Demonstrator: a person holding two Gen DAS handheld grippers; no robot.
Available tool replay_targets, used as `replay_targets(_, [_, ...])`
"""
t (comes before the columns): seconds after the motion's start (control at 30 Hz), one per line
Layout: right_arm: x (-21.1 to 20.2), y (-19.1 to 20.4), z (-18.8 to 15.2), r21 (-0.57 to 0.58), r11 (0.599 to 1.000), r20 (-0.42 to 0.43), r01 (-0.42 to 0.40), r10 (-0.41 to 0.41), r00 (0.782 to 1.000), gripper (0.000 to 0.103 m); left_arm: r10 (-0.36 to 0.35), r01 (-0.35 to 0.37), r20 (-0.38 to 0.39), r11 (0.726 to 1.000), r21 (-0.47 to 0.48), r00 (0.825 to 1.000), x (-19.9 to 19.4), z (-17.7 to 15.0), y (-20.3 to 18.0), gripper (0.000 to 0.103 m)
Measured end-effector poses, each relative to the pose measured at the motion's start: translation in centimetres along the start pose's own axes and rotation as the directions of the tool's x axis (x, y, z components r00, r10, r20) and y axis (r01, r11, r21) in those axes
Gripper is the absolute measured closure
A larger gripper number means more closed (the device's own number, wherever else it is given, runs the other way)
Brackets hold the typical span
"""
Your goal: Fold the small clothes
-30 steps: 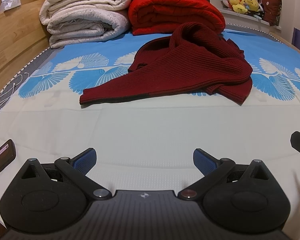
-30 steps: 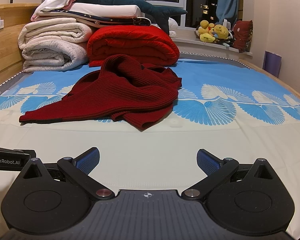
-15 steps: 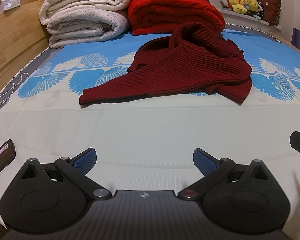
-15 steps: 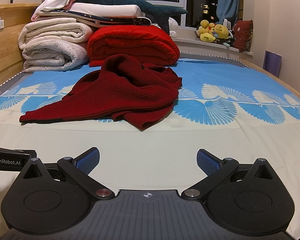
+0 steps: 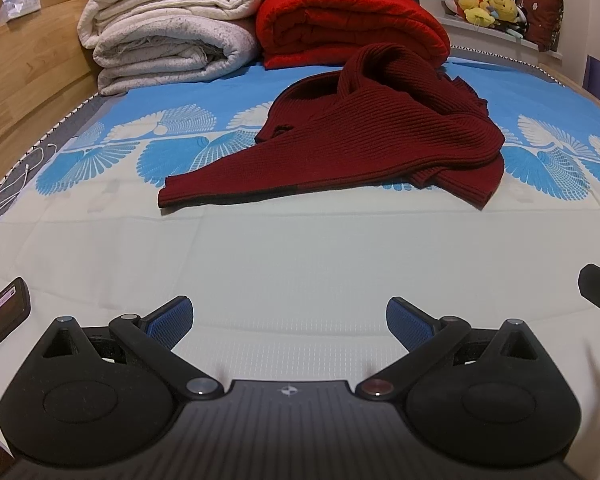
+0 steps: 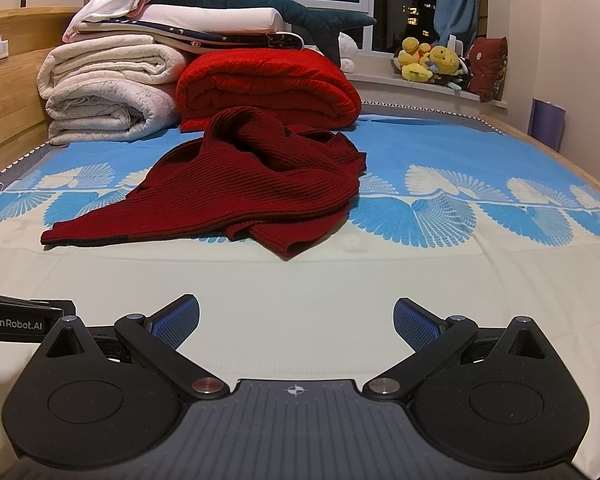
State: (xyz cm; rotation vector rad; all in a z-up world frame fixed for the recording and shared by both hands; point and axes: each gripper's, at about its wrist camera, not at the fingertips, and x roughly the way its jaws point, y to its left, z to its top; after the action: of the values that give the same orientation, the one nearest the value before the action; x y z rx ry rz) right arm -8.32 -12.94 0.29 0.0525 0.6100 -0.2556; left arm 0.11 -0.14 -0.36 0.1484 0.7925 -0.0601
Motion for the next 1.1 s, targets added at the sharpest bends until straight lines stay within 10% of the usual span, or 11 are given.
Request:
replay_targets(0.77, [0.8, -0.5, 0.4, 0.006, 1.000, -0.018, -0.009, 0.009, 1.000, 0.001, 0.032, -0.032, -0.002, 0.998, -0.054, 0.999, 0.5, 1.5, 2.0, 0.000])
replay_targets(1.1, [8.9, 3.4, 4.0, -0.255, 0.964, -0.014, -0.068, 0.067, 0.998, 0.001, 0.168, -0.178, -0.058, 0.948, -0.263, 0.984, 3.5, 5.2, 9.9, 0.000])
